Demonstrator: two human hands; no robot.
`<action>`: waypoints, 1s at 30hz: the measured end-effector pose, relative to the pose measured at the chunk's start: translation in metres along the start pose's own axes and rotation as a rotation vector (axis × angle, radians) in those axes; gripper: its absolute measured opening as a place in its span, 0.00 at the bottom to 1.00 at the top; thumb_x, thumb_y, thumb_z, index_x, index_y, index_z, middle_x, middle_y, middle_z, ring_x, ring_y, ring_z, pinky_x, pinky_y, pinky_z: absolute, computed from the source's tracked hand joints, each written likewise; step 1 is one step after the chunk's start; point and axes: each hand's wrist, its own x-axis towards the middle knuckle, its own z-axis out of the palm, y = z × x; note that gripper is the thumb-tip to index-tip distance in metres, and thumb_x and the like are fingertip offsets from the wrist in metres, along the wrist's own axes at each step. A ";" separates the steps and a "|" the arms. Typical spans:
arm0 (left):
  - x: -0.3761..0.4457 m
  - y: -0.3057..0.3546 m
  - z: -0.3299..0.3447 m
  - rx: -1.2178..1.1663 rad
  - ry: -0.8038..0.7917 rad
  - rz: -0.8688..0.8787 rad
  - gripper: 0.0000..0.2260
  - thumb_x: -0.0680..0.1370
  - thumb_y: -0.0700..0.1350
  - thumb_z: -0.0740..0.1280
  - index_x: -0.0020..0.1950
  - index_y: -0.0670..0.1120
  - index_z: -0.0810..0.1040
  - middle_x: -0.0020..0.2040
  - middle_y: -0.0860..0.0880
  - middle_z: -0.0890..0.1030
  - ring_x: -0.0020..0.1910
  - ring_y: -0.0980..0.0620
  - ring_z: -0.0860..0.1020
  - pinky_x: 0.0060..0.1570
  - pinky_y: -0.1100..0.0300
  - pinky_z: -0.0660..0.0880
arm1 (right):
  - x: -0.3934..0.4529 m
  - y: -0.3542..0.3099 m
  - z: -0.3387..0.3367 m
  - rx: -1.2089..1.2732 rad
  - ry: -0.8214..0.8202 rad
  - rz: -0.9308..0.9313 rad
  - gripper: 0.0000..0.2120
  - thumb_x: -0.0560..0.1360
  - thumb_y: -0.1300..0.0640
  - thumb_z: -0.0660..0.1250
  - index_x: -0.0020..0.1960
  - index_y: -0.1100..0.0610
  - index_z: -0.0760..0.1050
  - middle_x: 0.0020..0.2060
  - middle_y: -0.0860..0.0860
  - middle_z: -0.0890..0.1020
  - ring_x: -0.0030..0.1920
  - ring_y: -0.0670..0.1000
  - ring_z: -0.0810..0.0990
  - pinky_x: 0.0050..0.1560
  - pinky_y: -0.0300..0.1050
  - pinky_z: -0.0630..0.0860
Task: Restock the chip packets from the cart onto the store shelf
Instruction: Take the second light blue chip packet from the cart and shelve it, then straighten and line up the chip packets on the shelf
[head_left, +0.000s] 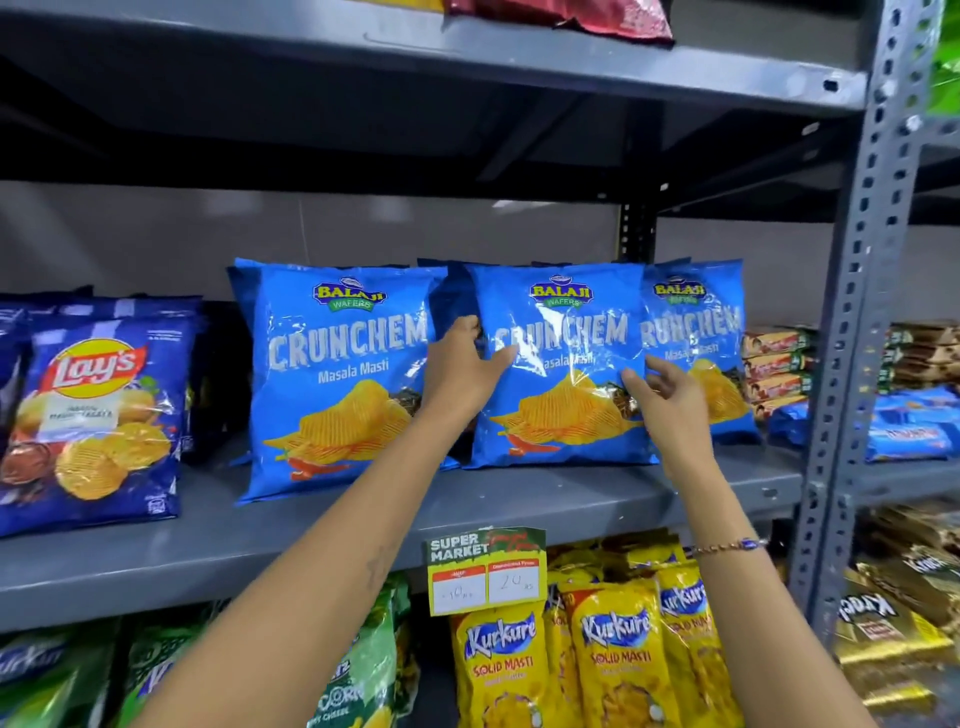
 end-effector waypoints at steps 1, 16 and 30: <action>-0.005 -0.001 -0.001 0.086 0.050 0.049 0.18 0.75 0.47 0.68 0.62 0.41 0.72 0.58 0.43 0.79 0.56 0.45 0.78 0.54 0.52 0.74 | -0.004 -0.001 -0.001 -0.051 0.022 -0.028 0.24 0.75 0.50 0.67 0.67 0.58 0.69 0.59 0.54 0.78 0.50 0.51 0.80 0.48 0.47 0.77; -0.072 -0.051 -0.170 0.167 0.283 0.097 0.05 0.73 0.47 0.70 0.43 0.46 0.82 0.38 0.52 0.83 0.34 0.57 0.78 0.39 0.69 0.73 | -0.151 -0.094 0.158 0.076 -0.203 -0.511 0.03 0.73 0.60 0.68 0.46 0.53 0.78 0.36 0.47 0.82 0.38 0.45 0.79 0.41 0.31 0.73; -0.107 -0.165 -0.327 0.314 0.325 -0.137 0.18 0.74 0.48 0.71 0.60 0.41 0.74 0.52 0.46 0.78 0.50 0.47 0.78 0.46 0.60 0.73 | -0.220 -0.121 0.308 -0.154 -0.555 -0.274 0.19 0.72 0.56 0.71 0.60 0.62 0.73 0.55 0.59 0.79 0.54 0.58 0.78 0.54 0.49 0.73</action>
